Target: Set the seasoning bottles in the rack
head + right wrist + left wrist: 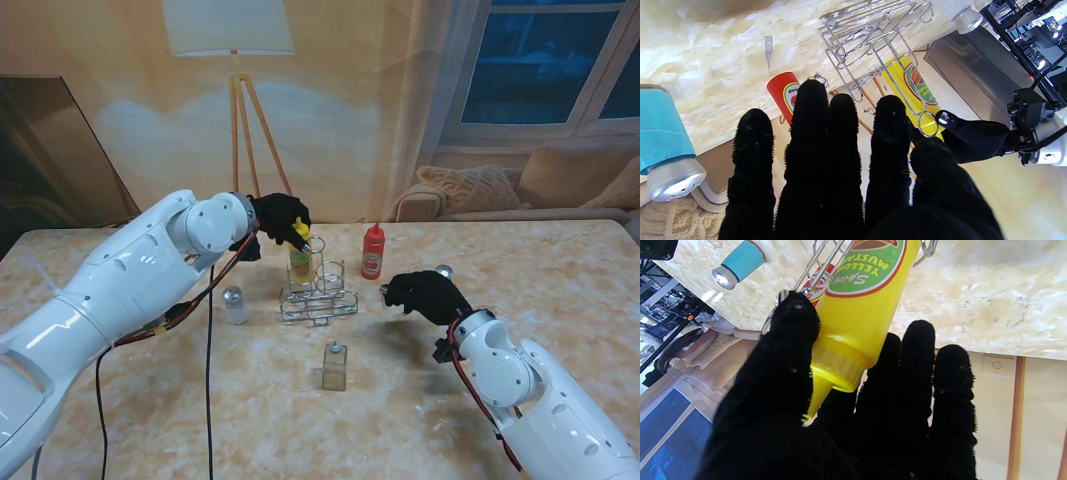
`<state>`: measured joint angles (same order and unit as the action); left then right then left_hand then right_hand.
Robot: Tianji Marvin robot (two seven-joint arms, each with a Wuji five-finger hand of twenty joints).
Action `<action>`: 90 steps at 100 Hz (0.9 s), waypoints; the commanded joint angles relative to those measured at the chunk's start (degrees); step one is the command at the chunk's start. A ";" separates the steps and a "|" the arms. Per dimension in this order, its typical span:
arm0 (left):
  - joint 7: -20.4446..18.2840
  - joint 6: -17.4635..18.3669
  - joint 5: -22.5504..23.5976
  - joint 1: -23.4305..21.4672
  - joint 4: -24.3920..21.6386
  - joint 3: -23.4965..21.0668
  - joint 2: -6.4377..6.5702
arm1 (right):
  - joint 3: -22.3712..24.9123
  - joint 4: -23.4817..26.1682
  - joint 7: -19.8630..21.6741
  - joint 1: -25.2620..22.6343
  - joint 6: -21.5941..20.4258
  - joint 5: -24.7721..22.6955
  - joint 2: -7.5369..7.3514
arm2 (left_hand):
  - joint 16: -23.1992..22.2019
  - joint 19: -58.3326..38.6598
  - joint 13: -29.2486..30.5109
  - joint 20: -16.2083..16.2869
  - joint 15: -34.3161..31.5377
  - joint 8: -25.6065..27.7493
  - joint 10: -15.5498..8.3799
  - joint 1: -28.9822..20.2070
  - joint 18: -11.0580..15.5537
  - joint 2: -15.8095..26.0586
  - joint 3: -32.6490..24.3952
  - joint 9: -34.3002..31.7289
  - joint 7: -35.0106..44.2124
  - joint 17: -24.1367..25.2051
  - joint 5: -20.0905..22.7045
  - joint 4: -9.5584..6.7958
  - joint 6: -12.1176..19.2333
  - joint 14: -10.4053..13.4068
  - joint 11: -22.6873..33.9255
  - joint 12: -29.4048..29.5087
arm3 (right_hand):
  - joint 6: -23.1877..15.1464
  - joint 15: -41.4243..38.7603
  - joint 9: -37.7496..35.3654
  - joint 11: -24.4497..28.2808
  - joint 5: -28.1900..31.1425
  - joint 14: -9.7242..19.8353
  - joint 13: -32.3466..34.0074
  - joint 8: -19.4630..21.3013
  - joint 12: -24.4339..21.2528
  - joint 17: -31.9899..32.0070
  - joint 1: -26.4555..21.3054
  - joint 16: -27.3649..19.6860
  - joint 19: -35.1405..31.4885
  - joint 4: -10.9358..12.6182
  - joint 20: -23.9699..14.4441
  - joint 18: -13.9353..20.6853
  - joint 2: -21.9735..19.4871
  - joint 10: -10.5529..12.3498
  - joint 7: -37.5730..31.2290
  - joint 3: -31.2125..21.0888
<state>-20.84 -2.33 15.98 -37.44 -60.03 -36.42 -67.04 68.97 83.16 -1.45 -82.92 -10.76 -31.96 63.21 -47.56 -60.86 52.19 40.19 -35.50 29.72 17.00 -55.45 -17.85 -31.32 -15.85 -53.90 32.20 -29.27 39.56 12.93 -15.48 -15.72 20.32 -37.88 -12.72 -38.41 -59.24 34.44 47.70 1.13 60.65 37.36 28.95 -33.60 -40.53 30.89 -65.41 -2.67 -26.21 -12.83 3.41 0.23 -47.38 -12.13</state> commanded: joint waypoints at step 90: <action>-1.03 -0.17 -1.65 -0.88 3.40 1.90 -1.12 | 0.07 0.50 0.75 -0.77 0.05 -0.31 0.21 | 6.16 8.19 -11.35 -4.56 8.70 0.50 -1.71 6.38 -0.55 4.53 -23.15 10.55 -9.45 9.82 3.33 -3.81 1.60 -1.62 4.81 11.86 | -0.20 -1.03 -1.99 1.01 0.64 0.55 0.92 0.18 1.97 0.28 -1.07 1.43 -1.01 -0.88 0.00 -0.51 0.49 0.36 -0.87 -0.29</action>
<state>-21.18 -2.29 14.23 -37.80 -56.36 -34.23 -68.10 69.11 83.34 -1.50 -83.11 -10.77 -32.11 63.21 -43.13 -53.59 42.95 36.83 -28.32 29.12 16.56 -50.83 -17.77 -31.12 -31.20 -45.58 22.44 -21.11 39.36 12.82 -15.29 -16.40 25.15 -26.79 -12.72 -38.41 -59.25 34.44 47.70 1.13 60.66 37.36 28.95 -33.60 -40.53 30.89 -65.41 -2.67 -26.21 -12.84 3.41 0.23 -47.38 -12.13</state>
